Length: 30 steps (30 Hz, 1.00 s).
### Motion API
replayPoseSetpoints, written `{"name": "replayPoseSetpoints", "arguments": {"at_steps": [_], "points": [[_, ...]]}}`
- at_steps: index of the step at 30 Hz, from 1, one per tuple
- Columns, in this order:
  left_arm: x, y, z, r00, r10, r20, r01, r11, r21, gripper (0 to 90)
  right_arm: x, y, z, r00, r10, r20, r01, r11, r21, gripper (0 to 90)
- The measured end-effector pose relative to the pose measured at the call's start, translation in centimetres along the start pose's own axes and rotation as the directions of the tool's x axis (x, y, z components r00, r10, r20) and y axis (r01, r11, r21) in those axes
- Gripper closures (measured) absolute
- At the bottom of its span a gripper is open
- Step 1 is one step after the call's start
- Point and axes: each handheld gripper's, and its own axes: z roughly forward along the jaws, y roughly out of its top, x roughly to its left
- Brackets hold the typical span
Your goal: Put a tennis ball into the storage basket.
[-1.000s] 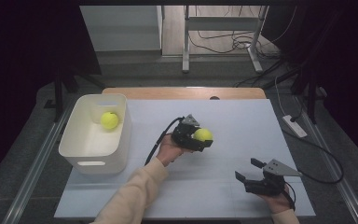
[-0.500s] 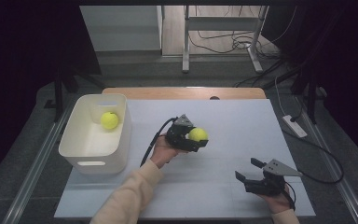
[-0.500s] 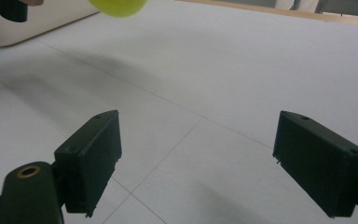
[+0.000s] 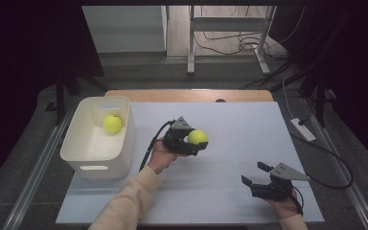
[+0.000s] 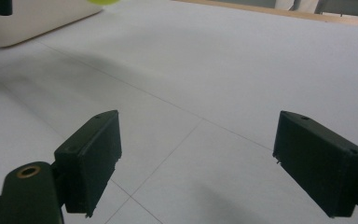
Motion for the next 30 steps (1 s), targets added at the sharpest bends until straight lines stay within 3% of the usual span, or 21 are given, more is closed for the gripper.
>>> {"name": "replayPoseSetpoints", "arguments": {"at_steps": [30], "points": [[0.9, -0.5, -5.1, 0.9976, -0.026, -0.064, 0.020, 0.9961, -0.086, 26.6, 0.2, 0.4, 0.2, 0.9999, 0.010, -0.003, -0.010, 1.0000, 0.002, 13.0]]}}
